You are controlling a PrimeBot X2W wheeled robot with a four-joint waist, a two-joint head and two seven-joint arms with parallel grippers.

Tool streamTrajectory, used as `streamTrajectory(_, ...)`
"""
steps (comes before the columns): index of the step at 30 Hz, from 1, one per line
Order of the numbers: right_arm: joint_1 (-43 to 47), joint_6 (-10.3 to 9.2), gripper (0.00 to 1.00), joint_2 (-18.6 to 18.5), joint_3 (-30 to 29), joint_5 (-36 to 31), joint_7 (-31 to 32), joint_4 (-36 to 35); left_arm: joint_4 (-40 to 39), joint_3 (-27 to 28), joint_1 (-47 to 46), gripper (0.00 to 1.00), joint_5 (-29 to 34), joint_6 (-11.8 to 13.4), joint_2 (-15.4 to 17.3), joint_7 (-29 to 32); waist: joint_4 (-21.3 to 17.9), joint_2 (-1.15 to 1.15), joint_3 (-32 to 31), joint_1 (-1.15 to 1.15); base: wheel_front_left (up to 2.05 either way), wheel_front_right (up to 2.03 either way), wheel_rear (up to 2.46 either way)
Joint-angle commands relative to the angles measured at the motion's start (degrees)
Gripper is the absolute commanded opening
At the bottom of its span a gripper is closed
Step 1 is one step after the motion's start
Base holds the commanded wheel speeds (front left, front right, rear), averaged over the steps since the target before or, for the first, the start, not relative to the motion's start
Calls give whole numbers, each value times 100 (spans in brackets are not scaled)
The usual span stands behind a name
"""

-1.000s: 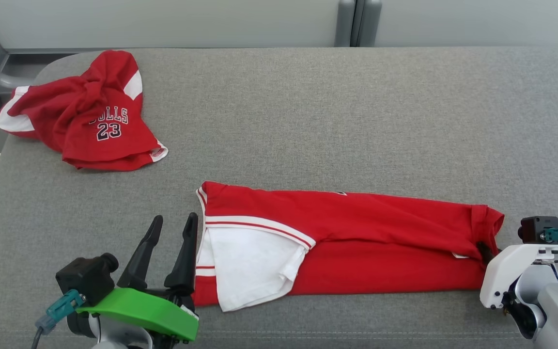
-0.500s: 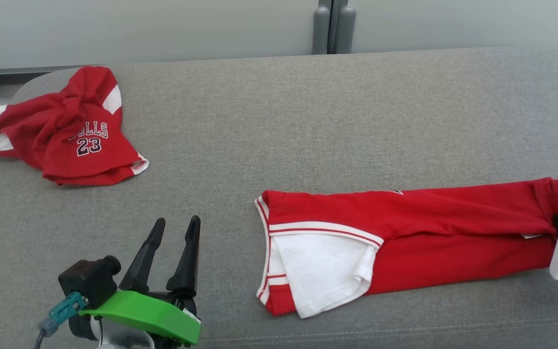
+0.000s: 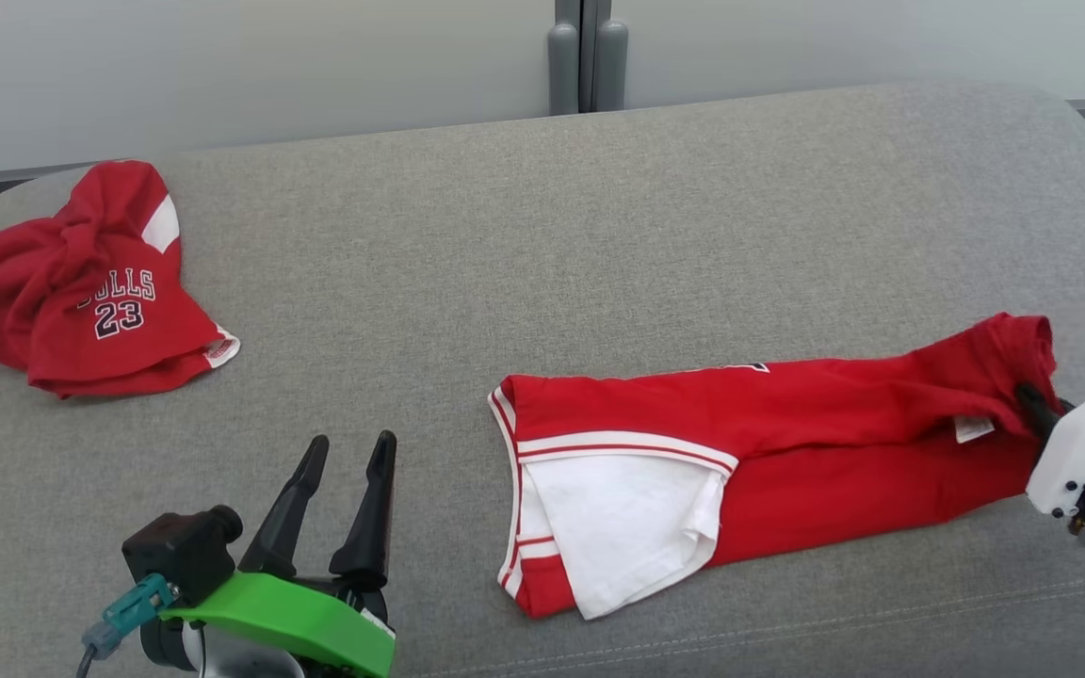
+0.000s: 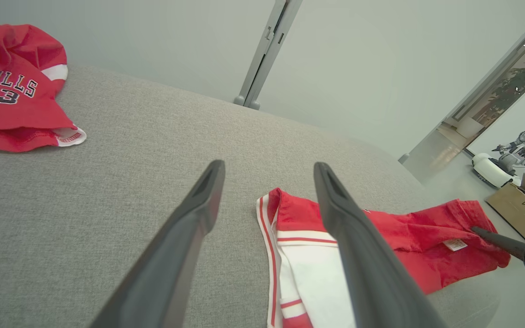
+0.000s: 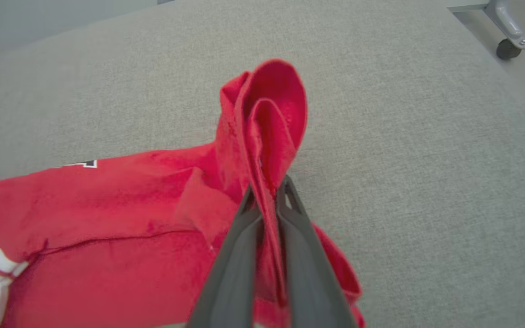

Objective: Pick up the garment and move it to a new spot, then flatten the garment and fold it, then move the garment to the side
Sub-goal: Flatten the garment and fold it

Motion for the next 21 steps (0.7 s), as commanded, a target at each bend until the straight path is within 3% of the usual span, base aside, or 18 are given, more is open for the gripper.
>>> streamTrajectory(1, 168, -8, 0, -4, 32, 223, 186, -436, -5, 16, 28, 100, -7, 10, 22, -22, -35, 0, -13, 0, 0, 0, 0)
streamTrajectory(6, 534, -8, 0, 32, 32, 701, 746, -1773, 5, 45, 61, 100, -45, 17, 30, -56, -74, 0, -27, 0, 0, 0, 0)
streamTrajectory(11, 798, -5, 0, 272, 24, 705, 1260, -2845, 12, 39, 1, 100, -37, -20, 10, -74, 10, 0, -30, 0, 0, 0, 0)
streamTrajectory(21, 794, -5, 0, 1093, 257, 248, 1859, -3579, 64, 40, -134, 100, -48, -94, -27, -135, 468, 0, 18, 0, 0, 0, 0)
